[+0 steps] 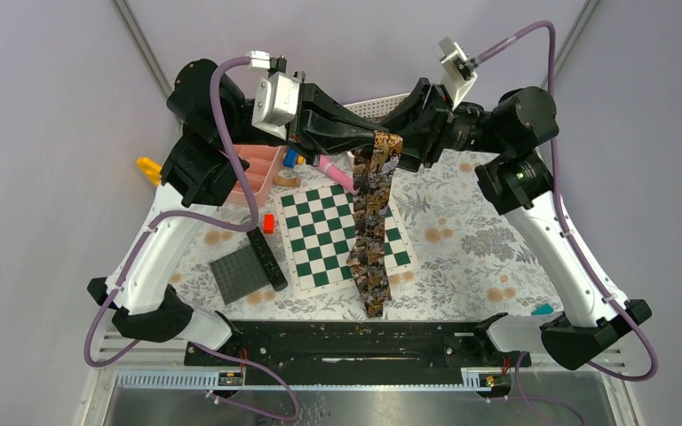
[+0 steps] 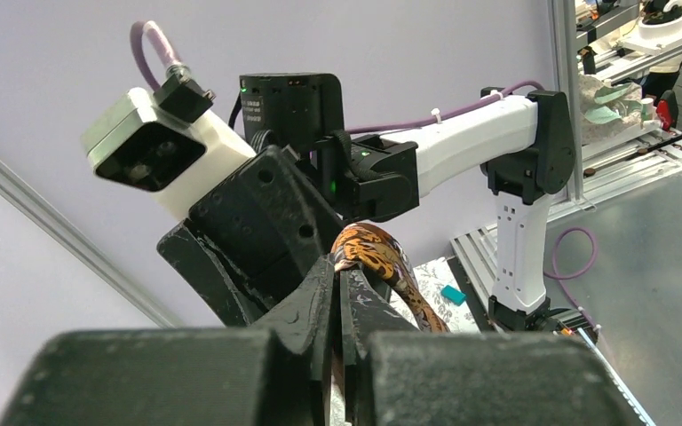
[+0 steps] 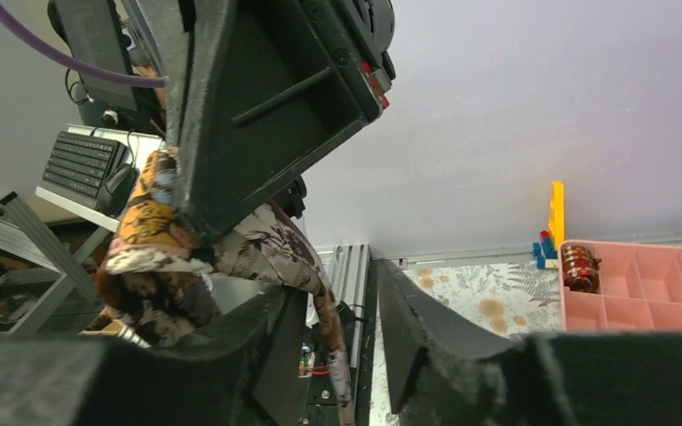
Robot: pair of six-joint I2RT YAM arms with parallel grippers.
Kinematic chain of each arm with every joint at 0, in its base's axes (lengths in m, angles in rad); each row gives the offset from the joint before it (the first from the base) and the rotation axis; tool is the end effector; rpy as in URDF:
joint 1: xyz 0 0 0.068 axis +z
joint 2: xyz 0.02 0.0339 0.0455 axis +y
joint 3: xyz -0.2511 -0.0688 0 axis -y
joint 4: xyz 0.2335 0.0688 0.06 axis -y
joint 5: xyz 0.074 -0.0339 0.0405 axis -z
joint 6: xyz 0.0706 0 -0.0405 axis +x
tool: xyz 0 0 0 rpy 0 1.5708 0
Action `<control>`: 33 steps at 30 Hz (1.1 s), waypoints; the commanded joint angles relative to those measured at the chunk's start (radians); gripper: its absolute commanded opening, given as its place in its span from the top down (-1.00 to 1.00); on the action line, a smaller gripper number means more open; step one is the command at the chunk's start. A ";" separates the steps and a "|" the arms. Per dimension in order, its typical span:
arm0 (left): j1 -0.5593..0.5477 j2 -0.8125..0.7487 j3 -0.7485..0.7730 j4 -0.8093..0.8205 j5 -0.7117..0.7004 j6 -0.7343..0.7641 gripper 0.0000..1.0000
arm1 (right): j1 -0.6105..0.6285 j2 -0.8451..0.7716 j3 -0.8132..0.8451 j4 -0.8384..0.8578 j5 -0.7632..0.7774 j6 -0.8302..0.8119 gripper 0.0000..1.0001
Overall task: Roll the ties
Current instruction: Flatten out the tie at the center of the board.
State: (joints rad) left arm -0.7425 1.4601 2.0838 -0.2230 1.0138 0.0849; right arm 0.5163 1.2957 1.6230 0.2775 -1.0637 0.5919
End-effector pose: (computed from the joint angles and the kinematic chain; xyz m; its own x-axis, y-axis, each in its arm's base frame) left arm 0.1431 -0.2127 0.5916 0.3655 -0.2746 -0.8894 0.9056 -0.1161 0.4080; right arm 0.1806 0.1735 0.5486 -0.0723 0.2705 -0.9600 -0.9938 -0.1007 0.0465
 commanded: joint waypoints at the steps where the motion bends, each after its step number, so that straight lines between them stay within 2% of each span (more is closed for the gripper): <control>1: -0.005 -0.007 -0.008 0.056 0.027 -0.006 1.00 | 0.019 -0.002 0.037 0.028 -0.005 0.008 0.29; 5: -0.006 -0.017 -0.011 0.055 0.004 0.002 1.00 | 0.018 -0.020 0.039 -0.011 0.012 -0.004 0.84; 6: -0.005 -0.019 -0.012 0.054 -0.007 0.005 0.94 | 0.019 -0.026 0.042 -0.033 0.021 -0.014 0.94; 7: -0.006 -0.024 -0.015 0.054 -0.018 0.007 0.77 | 0.018 -0.033 0.051 -0.061 0.037 -0.030 1.00; 10: -0.005 -0.037 -0.031 0.056 -0.049 0.016 0.33 | 0.019 -0.056 0.074 -0.139 0.081 -0.092 1.00; 11: -0.004 -0.040 -0.036 0.054 -0.057 0.018 0.26 | 0.019 -0.059 0.084 -0.150 0.083 -0.103 1.00; 20: -0.005 -0.060 -0.065 0.058 -0.086 0.029 0.16 | 0.019 -0.083 0.093 -0.160 0.068 -0.111 1.00; 25: -0.004 -0.056 -0.063 0.090 -0.085 0.009 0.28 | 0.020 -0.083 0.083 -0.158 0.068 -0.112 1.00; 29: -0.005 -0.047 -0.063 0.123 -0.069 -0.018 0.60 | 0.019 -0.071 0.080 -0.156 0.068 -0.105 0.96; 30: -0.005 -0.044 -0.061 0.127 -0.065 -0.024 0.69 | 0.019 -0.068 0.078 -0.154 0.066 -0.103 0.91; 33: -0.005 -0.034 -0.053 0.134 -0.071 -0.033 1.00 | 0.020 -0.075 0.066 -0.158 0.089 -0.115 0.45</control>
State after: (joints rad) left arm -0.7467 1.4315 2.0186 -0.1761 0.9569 0.0700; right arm 0.5274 1.2266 1.6859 0.0971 -0.9882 0.4915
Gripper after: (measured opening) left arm 0.067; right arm 0.162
